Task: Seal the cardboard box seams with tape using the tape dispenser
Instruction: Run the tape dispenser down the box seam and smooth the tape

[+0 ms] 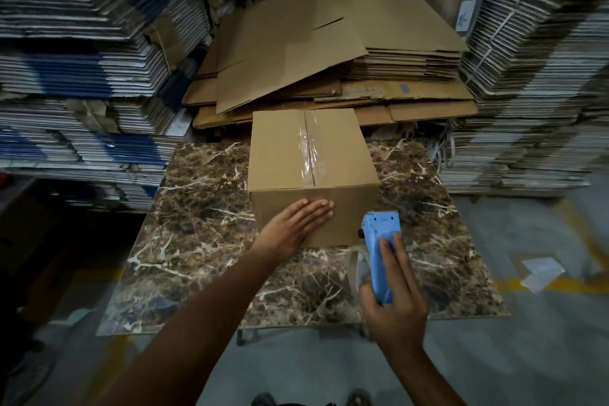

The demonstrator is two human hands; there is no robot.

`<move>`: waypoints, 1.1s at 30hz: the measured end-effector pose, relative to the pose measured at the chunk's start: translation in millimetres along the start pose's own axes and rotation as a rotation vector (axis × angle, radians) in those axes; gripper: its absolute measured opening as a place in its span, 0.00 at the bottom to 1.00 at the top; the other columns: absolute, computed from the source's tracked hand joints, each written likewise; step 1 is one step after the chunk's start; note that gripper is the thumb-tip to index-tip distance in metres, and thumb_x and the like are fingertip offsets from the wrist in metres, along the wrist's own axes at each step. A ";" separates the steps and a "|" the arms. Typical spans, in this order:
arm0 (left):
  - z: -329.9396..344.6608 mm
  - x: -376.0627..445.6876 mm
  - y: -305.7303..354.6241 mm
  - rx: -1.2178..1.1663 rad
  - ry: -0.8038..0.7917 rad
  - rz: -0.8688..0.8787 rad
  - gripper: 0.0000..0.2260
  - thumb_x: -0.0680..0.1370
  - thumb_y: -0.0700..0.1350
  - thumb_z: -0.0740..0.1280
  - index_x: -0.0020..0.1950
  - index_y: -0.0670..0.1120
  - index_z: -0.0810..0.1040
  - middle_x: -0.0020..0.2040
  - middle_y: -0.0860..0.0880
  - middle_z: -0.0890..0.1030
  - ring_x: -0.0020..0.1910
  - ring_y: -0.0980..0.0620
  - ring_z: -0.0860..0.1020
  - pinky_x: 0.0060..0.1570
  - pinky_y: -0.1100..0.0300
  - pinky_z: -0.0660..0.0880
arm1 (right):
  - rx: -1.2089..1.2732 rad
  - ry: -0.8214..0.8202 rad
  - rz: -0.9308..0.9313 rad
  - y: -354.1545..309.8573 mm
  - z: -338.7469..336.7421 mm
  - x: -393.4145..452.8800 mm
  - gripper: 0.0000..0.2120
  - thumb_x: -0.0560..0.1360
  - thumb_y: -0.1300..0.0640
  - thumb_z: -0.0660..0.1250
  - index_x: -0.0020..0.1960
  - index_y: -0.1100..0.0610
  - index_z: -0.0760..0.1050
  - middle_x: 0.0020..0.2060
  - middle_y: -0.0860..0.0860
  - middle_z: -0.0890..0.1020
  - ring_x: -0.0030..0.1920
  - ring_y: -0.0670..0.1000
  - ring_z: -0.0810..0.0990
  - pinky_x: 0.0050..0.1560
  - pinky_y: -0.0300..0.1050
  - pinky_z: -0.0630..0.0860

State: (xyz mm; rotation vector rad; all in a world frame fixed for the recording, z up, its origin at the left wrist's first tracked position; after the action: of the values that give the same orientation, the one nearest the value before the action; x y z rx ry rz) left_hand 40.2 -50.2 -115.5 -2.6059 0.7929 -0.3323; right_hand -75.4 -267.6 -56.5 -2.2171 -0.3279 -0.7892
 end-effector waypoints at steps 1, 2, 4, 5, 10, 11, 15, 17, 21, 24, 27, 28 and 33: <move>3.7 -0.7 0.7 0.009 -0.024 0.028 0.37 0.79 0.49 0.62 0.83 0.47 0.45 0.82 0.48 0.45 0.81 0.50 0.44 0.77 0.49 0.30 | -0.004 -0.006 0.008 2.5 -1.4 -1.7 0.28 0.71 0.65 0.66 0.72 0.61 0.72 0.73 0.58 0.74 0.75 0.40 0.67 0.58 0.40 0.79; 9.6 -3.1 1.7 0.015 -0.042 0.057 0.36 0.79 0.50 0.61 0.83 0.47 0.45 0.82 0.47 0.44 0.81 0.49 0.43 0.77 0.49 0.30 | -0.005 -0.013 0.017 4.4 -2.5 -3.6 0.29 0.70 0.66 0.66 0.72 0.61 0.72 0.72 0.58 0.74 0.75 0.40 0.68 0.56 0.43 0.81; 19.5 -8.8 6.4 0.025 -0.084 0.098 0.35 0.81 0.50 0.57 0.82 0.49 0.40 0.82 0.45 0.39 0.80 0.46 0.37 0.77 0.49 0.30 | -0.004 -0.023 0.039 8.3 -4.4 -6.8 0.30 0.70 0.66 0.66 0.72 0.61 0.72 0.72 0.58 0.74 0.71 0.47 0.74 0.49 0.49 0.84; 24.4 -10.6 9.9 0.027 -0.101 0.112 0.34 0.82 0.51 0.55 0.82 0.50 0.37 0.81 0.45 0.36 0.80 0.45 0.35 0.76 0.48 0.31 | -0.004 -0.026 0.048 9.7 -5.0 -7.3 0.30 0.69 0.66 0.67 0.72 0.60 0.72 0.72 0.58 0.74 0.69 0.51 0.77 0.47 0.51 0.85; 38.9 -17.4 22.7 -0.041 -0.128 0.343 0.33 0.83 0.48 0.59 0.81 0.56 0.42 0.82 0.51 0.43 0.81 0.47 0.41 0.75 0.49 0.29 | -0.015 0.006 0.017 7.9 -5.7 -5.2 0.30 0.68 0.67 0.69 0.71 0.61 0.74 0.72 0.59 0.75 0.68 0.53 0.78 0.52 0.46 0.83; 35.8 -19.2 22.0 -0.014 -0.106 0.378 0.32 0.82 0.46 0.58 0.81 0.56 0.44 0.82 0.53 0.45 0.81 0.47 0.42 0.75 0.50 0.29 | -0.012 0.007 0.011 7.6 -5.2 -5.4 0.30 0.68 0.68 0.69 0.71 0.61 0.74 0.72 0.59 0.75 0.69 0.53 0.77 0.53 0.46 0.83; 6.5 -11.2 -1.3 0.005 0.096 0.105 0.34 0.79 0.47 0.53 0.82 0.44 0.43 0.82 0.47 0.47 0.81 0.48 0.47 0.79 0.51 0.36 | -0.015 0.008 -0.021 7.4 -1.2 -6.3 0.30 0.68 0.68 0.69 0.70 0.62 0.74 0.72 0.59 0.74 0.69 0.56 0.78 0.52 0.51 0.84; 3.3 -5.9 -9.9 0.046 0.112 0.053 0.36 0.78 0.47 0.54 0.81 0.41 0.40 0.82 0.45 0.46 0.81 0.49 0.46 0.79 0.50 0.36 | -0.017 0.003 -0.032 6.4 2.2 -6.3 0.30 0.68 0.68 0.68 0.71 0.62 0.74 0.72 0.59 0.74 0.69 0.54 0.77 0.52 0.52 0.84; 10.8 -1.2 -1.3 -0.008 0.020 0.006 0.37 0.77 0.46 0.57 0.82 0.40 0.42 0.82 0.45 0.45 0.81 0.48 0.46 0.79 0.51 0.38 | 0.016 0.004 -0.059 5.3 4.3 -7.5 0.30 0.68 0.68 0.68 0.71 0.62 0.74 0.72 0.59 0.74 0.71 0.55 0.76 0.53 0.55 0.83; 26.8 -7.1 16.5 -0.090 -0.071 -0.040 0.35 0.78 0.45 0.57 0.82 0.42 0.47 0.82 0.45 0.47 0.81 0.47 0.45 0.80 0.49 0.42 | 0.029 -0.010 -0.068 3.5 5.7 -4.7 0.29 0.69 0.67 0.68 0.71 0.62 0.74 0.73 0.58 0.73 0.70 0.55 0.76 0.52 0.54 0.83; 35.5 -18.5 38.2 -0.114 -0.202 -0.073 0.34 0.80 0.45 0.55 0.82 0.43 0.41 0.82 0.47 0.41 0.81 0.48 0.39 0.78 0.49 0.37 | 0.048 -0.025 -0.086 1.1 4.9 3.4 0.27 0.72 0.65 0.67 0.71 0.61 0.74 0.73 0.58 0.73 0.67 0.54 0.78 0.51 0.53 0.83; 37.4 -20.4 45.7 -0.163 -0.247 -0.075 0.33 0.81 0.46 0.54 0.82 0.44 0.41 0.81 0.48 0.39 0.81 0.48 0.39 0.78 0.49 0.36 | 0.060 -0.028 -0.097 -0.4 4.1 7.6 0.26 0.73 0.64 0.66 0.71 0.61 0.73 0.73 0.59 0.73 0.67 0.52 0.78 0.51 0.53 0.83; 5.7 -21.7 51.1 -1.010 -0.372 -0.536 0.22 0.78 0.60 0.55 0.56 0.48 0.81 0.57 0.43 0.85 0.54 0.47 0.84 0.56 0.50 0.79 | 0.167 -0.076 -0.126 -8.5 1.3 42.5 0.26 0.74 0.62 0.64 0.72 0.61 0.73 0.74 0.57 0.72 0.73 0.52 0.74 0.57 0.48 0.82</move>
State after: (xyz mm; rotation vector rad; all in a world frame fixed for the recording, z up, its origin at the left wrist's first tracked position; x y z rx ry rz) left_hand 0.0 -74.9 -145.2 -3.6214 0.0787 0.5693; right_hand -45.7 -261.2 -25.7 -2.0880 -0.5553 -0.7182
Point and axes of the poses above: each hand's wrist, its own x-axis towards the middle knuckle, its own z-axis out of the palm, y = z × x, the point moved 4 cm from there along x, towards the middle knuckle
